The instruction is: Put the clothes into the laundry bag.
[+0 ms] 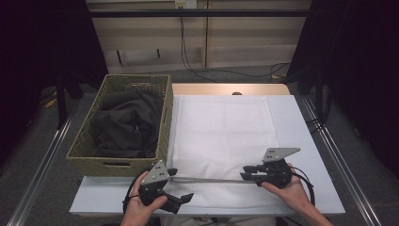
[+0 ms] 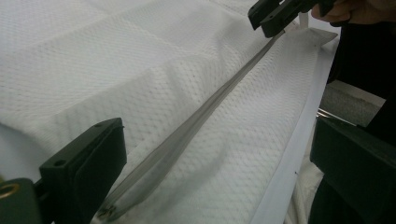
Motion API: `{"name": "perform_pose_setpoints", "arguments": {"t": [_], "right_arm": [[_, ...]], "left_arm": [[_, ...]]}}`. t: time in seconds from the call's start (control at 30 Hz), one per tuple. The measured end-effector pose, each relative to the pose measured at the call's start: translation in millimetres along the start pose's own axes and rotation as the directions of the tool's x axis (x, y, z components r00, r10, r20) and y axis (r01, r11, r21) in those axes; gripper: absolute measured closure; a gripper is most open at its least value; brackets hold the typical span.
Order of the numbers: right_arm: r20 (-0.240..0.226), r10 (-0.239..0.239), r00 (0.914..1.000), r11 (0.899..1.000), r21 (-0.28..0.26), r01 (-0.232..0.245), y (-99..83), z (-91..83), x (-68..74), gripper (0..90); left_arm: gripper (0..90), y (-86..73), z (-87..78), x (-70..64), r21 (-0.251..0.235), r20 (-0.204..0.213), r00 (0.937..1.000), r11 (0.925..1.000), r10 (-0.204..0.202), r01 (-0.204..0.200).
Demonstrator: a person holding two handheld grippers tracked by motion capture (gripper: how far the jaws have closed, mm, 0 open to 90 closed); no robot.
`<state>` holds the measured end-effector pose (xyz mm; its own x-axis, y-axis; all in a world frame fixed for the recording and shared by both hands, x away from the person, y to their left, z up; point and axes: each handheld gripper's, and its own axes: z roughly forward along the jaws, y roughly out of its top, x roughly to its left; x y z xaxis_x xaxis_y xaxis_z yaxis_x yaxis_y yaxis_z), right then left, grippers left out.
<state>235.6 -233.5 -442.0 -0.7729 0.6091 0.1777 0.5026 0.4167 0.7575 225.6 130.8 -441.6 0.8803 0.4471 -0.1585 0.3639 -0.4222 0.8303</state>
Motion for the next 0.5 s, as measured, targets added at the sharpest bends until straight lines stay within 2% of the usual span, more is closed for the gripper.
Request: {"name": "perform_pose_setpoints", "arguments": {"t": [0.07, 0.13, 0.2, 0.27, 0.3, 0.43, 0.5], "right_arm": [[-0.023, -0.027, 0.9994, 1.000, 0.013, 0.027, 6.4, 7.7, 0.9, 78.5], [-0.049, -0.037, 0.9981, 0.999, 0.024, 0.039, 12.8, 16.3, 1.6, 81.0], [-0.065, -0.060, 0.9961, 0.997, 0.044, 0.063, 18.6, 27.1, 2.4, 82.2], [-0.086, -0.074, 0.9935, 0.995, 0.064, 0.079, 23.4, 38.7, 2.7, 80.4], [-0.090, -0.081, 0.9927, 0.993, 0.078, 0.088, 25.2, 44.0, 3.4, 78.4], [-0.085, -0.078, 0.9933, 0.989, 0.116, 0.088, 20.3, 57.8, 3.8, 78.3], [-0.085, -0.095, 0.9919, 0.985, 0.136, 0.106, 17.7, 59.2, 4.3, 76.8]], "left_arm": [[3.7, 5.2, 7.4, -2.9, 0.008, -0.007, 0.9998, 0.9998, 0.021, -0.021], [3.9, 9.6, 11.4, -2.7, -0.006, 0.002, 0.9998, 0.9998, 0.018, -0.018], [3.9, 14.8, 14.7, -1.0, -0.017, -0.006, 0.9999, 0.9998, 0.012, -0.012], [3.9, 19.7, 18.4, 2.5, -0.025, 0.004, 0.9999, 0.9996, -0.014, 0.014], [3.9, 22.5, 20.7, 3.4, -0.020, 0.015, 0.9997, 0.9996, -0.019, 0.019], [4.5, 26.7, 25.2, 0.7, -0.012, -0.008, 0.9995, 0.9995, 0.029, -0.029], [4.8, 24.2, 24.1, 1.7, -0.023, -0.011, 0.9998, 0.9996, 0.014, -0.015]]}}
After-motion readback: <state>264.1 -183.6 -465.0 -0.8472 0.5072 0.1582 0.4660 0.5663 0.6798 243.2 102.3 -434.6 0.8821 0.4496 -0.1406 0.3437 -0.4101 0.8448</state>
